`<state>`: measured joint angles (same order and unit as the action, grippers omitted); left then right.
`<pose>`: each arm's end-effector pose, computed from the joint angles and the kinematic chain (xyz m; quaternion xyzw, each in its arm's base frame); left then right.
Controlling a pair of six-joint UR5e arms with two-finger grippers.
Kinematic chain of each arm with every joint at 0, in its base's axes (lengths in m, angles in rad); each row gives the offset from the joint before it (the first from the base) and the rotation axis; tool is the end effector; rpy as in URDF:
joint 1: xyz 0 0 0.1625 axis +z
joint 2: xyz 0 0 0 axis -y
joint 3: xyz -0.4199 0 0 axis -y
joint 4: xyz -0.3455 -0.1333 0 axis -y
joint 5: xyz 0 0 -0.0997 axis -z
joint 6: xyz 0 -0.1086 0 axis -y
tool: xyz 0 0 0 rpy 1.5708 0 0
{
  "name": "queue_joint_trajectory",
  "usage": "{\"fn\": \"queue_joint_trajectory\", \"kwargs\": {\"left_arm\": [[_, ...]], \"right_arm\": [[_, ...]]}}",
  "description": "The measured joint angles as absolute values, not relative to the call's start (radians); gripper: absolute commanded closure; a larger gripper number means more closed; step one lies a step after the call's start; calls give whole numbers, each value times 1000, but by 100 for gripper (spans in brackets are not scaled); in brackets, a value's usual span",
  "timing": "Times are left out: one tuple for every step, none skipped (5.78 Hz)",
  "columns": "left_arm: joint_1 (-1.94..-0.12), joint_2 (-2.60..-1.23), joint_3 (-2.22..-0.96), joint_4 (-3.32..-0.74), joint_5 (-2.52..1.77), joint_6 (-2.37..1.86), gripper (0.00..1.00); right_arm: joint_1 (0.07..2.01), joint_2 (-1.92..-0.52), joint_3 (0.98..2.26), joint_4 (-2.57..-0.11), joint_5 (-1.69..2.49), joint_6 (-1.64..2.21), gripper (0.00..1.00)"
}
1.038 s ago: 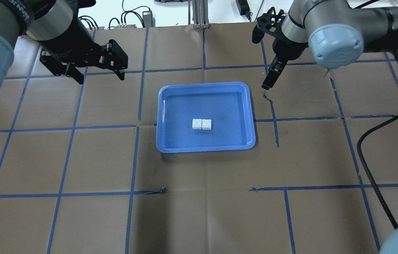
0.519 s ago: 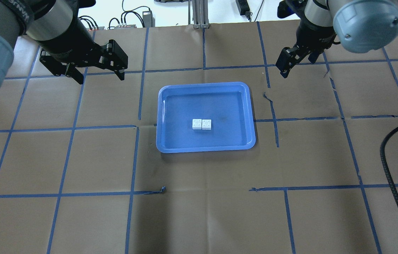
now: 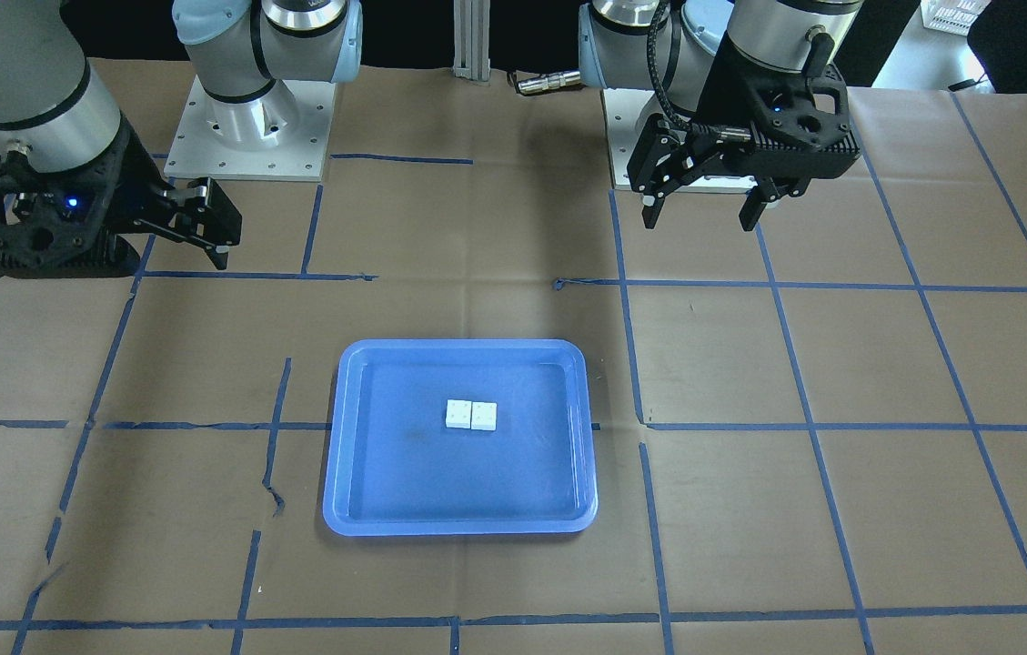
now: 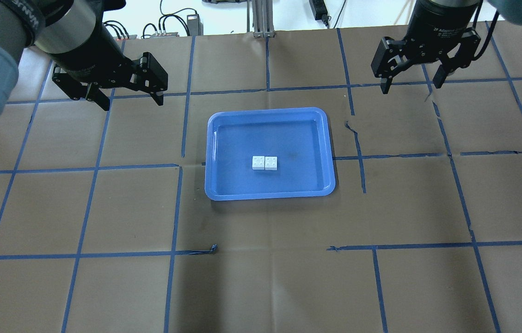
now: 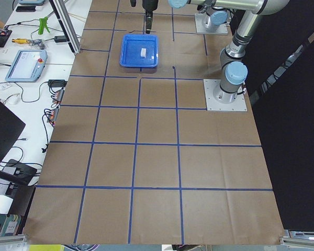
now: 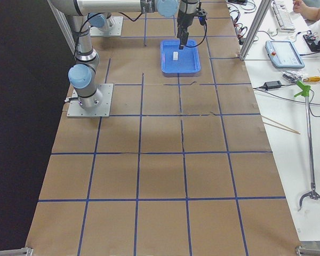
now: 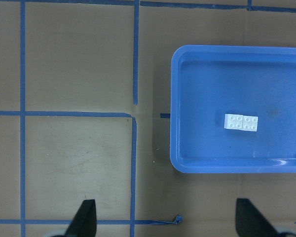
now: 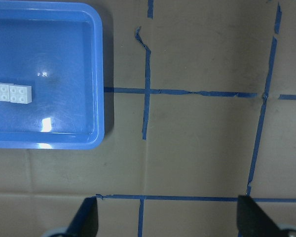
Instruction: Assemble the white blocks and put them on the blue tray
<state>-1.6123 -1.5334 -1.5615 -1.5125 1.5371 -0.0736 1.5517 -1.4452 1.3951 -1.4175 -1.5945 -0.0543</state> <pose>-0.1551 -0.4339 0.5007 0.0151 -0.9984 0.0514 0.0198 0.1214 -0.4881 0.4781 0.0182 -0.9984 -0.0520 0.0099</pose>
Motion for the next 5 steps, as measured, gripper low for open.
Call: {"fn": "queue_joint_trajectory", "kwargs": {"left_arm": [[-1612, -1533, -1562, -1512, 1537, -74, 1], [-1612, -1534, -1561, -1512, 1537, -74, 1], [-1612, -1534, -1561, -1513, 1537, -74, 1], [-1612, -1533, -1561, -1513, 1537, -74, 1], [-1612, -1533, -1561, -1512, 1537, -74, 1]], "right_arm": [[1552, -1457, 1397, -1409, -1591, -43, 0], [1552, -1460, 1396, -1410, -1589, -39, 0], [1552, -1468, 1399, -1407, -1589, -36, 0], [1553, -1491, 1413, -1403, -1588, -32, 0], [1554, -1519, 1440, -1405, -1586, -31, 0]]}}
